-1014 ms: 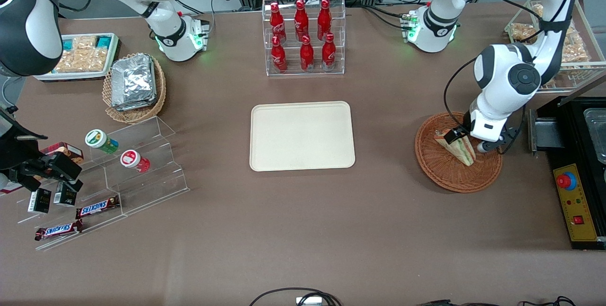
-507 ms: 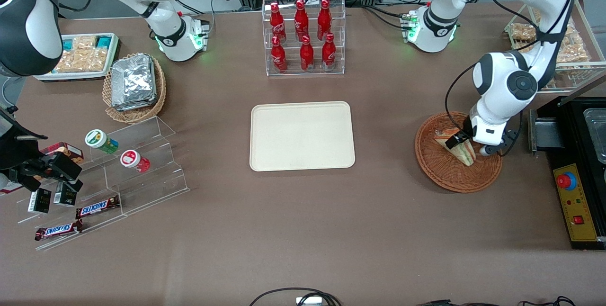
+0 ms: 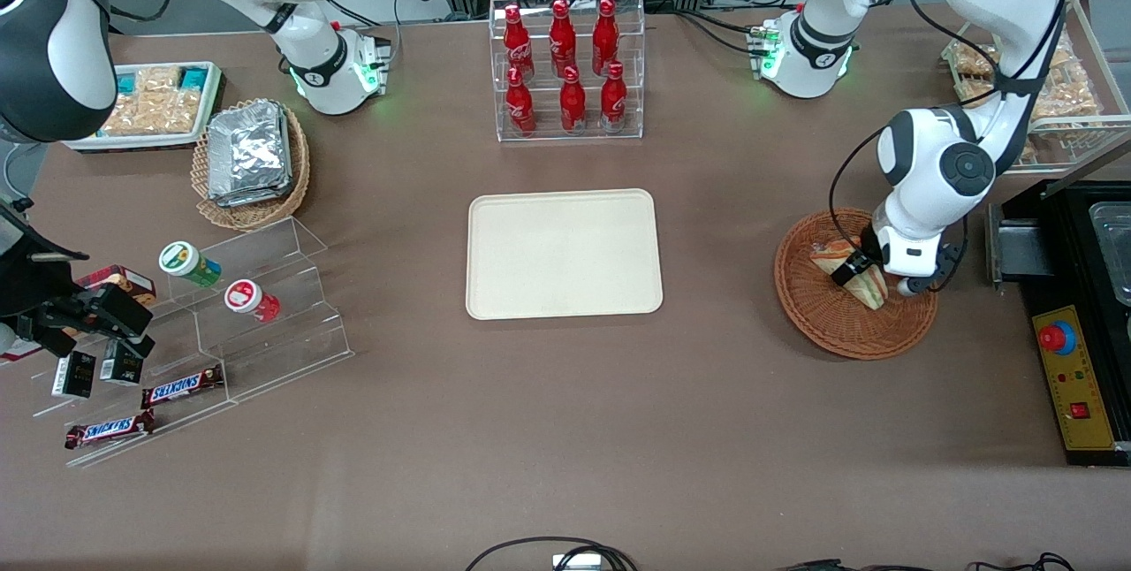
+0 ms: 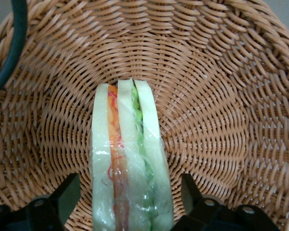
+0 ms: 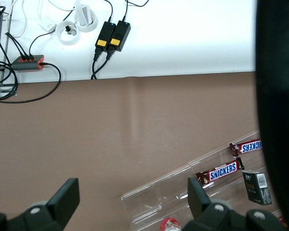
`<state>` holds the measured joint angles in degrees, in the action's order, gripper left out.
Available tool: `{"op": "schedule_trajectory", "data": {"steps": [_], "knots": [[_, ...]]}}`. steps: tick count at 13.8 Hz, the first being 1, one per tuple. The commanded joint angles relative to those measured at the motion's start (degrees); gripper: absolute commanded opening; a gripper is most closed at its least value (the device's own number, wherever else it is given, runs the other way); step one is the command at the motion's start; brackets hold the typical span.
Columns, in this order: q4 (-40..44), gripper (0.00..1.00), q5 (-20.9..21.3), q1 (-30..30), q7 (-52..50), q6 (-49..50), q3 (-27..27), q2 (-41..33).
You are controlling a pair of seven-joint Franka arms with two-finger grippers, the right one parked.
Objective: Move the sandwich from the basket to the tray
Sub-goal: 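Lower the open left gripper around the sandwich and close it, then lift the sandwich and carry it with the left gripper over the tray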
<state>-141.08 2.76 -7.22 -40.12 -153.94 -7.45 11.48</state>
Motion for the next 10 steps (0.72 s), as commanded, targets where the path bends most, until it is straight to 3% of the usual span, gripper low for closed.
{"op": "schedule_trajectory", "data": {"steps": [1,5,10], "knots": [[-0.1,0.0,0.5,0.0,-2.6,-1.5,-0.2,0.5],[1.4,0.0,0.8,0.0,-1.9,1.7,-0.2,-2.2],[12.9,0.0,4.2,0.8,1.3,22.8,-0.8,-5.9]]}}
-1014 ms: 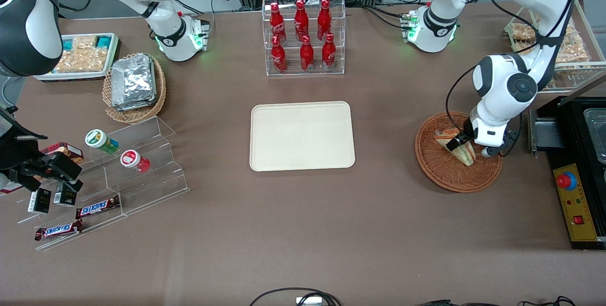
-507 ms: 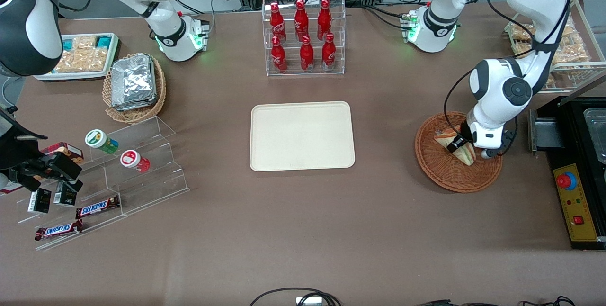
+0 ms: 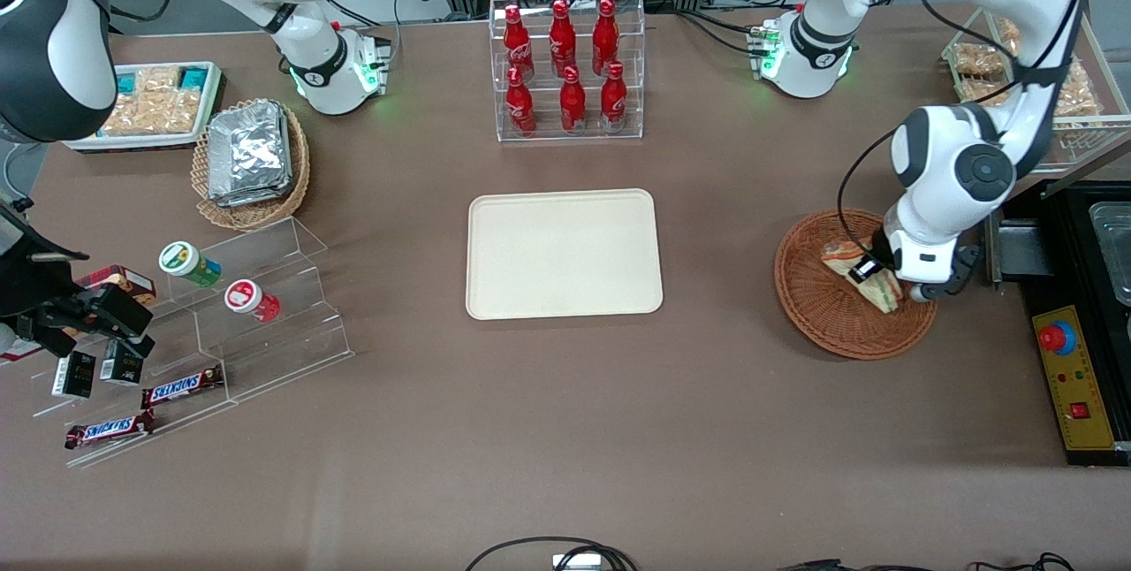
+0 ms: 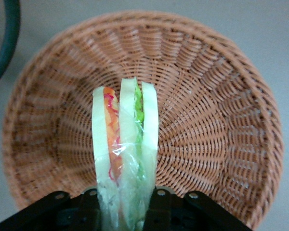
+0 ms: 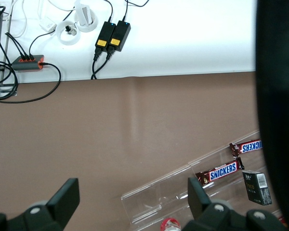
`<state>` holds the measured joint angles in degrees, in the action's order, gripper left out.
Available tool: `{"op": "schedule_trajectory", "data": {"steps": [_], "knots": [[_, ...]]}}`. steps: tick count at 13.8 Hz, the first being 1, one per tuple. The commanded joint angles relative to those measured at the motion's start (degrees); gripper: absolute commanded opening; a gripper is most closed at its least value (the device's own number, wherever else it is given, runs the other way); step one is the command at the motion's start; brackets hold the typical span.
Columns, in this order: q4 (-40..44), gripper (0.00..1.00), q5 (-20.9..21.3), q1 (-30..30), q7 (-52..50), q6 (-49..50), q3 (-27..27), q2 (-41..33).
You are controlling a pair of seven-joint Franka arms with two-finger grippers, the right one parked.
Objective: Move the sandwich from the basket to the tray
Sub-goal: 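Lift the sandwich and carry it with the left gripper over the tray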
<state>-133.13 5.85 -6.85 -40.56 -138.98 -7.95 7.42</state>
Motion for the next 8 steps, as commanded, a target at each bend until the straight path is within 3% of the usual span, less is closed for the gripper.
{"op": "schedule_trajectory", "data": {"steps": [1,4,8], "knots": [[8.4,0.0,1.1,0.5,3.5,12.8,-1.1,-2.0],[18.0,0.0,0.9,0.5,7.1,24.0,-5.0,-1.3],[23.7,0.0,0.0,0.4,7.6,26.7,-12.9,-0.7]]}}
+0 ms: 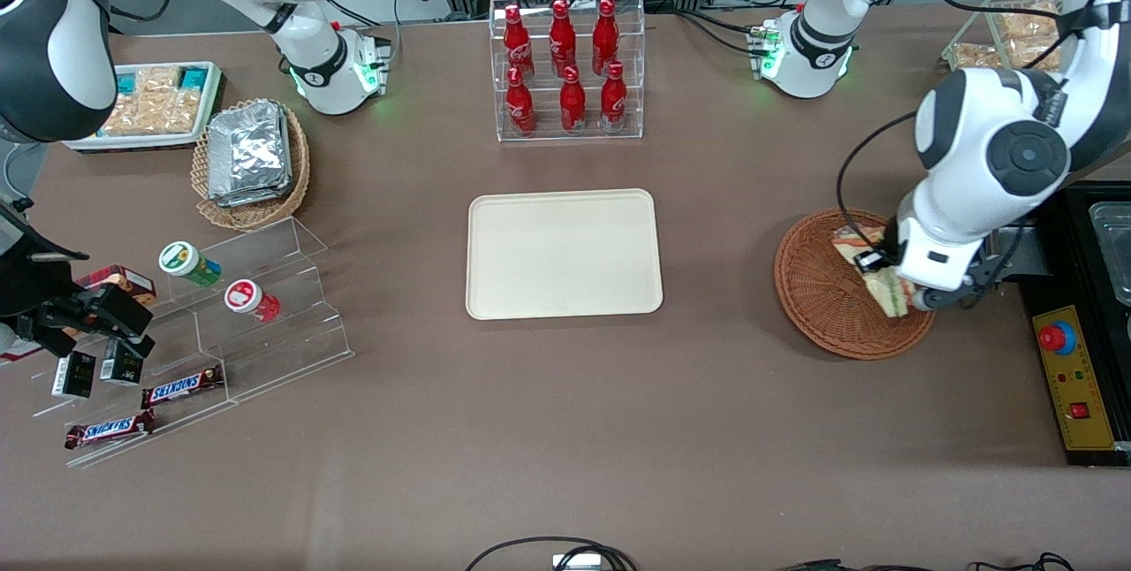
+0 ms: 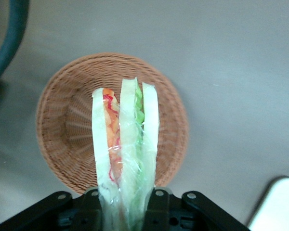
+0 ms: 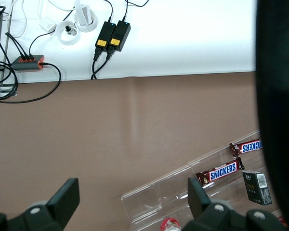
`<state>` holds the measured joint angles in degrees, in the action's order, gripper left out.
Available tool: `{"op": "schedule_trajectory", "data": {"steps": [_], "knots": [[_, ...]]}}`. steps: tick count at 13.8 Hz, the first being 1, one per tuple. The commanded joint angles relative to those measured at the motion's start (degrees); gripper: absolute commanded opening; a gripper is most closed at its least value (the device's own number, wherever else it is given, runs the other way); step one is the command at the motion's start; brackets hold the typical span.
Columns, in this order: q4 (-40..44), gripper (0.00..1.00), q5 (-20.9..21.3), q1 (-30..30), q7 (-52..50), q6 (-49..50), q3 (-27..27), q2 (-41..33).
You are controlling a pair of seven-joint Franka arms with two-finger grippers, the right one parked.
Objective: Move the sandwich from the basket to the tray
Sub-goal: 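Lift the sandwich and carry it with the left gripper over the tray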
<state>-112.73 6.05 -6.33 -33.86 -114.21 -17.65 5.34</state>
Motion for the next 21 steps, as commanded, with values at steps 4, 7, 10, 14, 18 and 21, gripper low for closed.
{"op": "schedule_trajectory", "data": {"steps": [4,7,10,14,18,21], "knots": [[5.6,0.0,-0.2,0.0,0.6,1.7,-12.3,3.2],[5.9,0.0,0.6,0.0,0.2,1.3,-19.0,4.2],[5.9,0.0,1.0,3.9,0.2,0.1,-21.5,6.6],[5.7,0.0,5.3,11.1,-5.1,-3.9,-21.5,13.3],[5.7,0.0,12.7,15.6,-15.0,-9.3,-21.4,21.7],[5.6,0.0,17.2,17.7,-20.7,-12.3,-21.2,26.5]]}}
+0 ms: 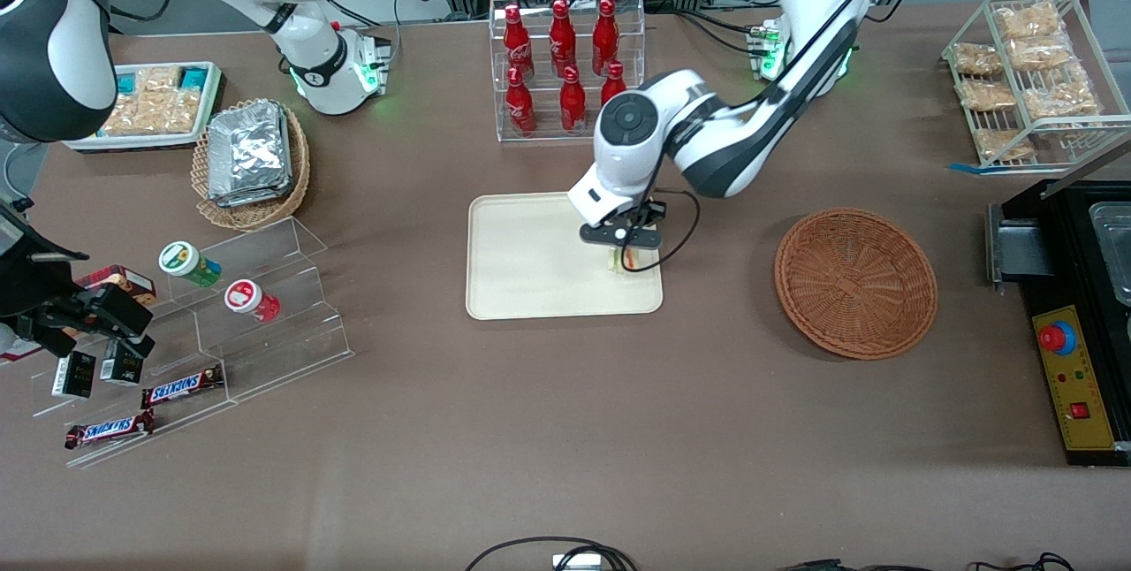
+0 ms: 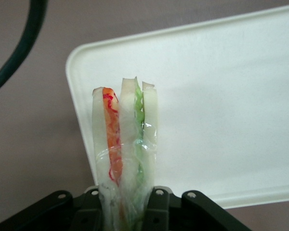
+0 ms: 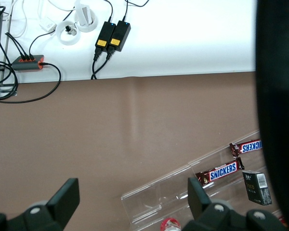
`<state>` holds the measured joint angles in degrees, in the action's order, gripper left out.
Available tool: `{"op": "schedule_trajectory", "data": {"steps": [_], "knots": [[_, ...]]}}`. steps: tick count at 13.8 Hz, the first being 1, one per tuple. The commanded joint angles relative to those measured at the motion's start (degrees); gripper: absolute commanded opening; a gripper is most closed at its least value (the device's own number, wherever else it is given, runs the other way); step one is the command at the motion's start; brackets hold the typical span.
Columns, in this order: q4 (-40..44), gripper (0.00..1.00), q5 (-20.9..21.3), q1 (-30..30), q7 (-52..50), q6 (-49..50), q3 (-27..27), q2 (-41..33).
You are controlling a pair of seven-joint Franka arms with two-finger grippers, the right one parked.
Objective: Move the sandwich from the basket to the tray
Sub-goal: 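Lower the sandwich onto the tray and open the left gripper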
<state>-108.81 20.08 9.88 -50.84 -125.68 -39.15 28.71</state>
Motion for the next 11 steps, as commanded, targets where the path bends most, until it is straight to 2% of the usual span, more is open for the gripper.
{"op": "schedule_trajectory", "data": {"steps": [1,5,7,9,10,11], "knots": [[1.7,0.0,4.4,1.6,-5.1,-1.8,0.4,4.3],[1.6,0.0,6.5,1.7,-6.6,-2.6,0.4,8.0],[1.5,0.09,6.5,1.7,-6.6,-3.8,0.4,8.8],[1.5,0.45,6.5,1.7,-6.6,-3.9,0.4,9.4],[1.4,0.71,6.5,1.8,-6.4,-3.8,0.4,9.5],[1.4,0.92,7.3,2.1,-6.4,-3.7,0.5,9.6]]}}
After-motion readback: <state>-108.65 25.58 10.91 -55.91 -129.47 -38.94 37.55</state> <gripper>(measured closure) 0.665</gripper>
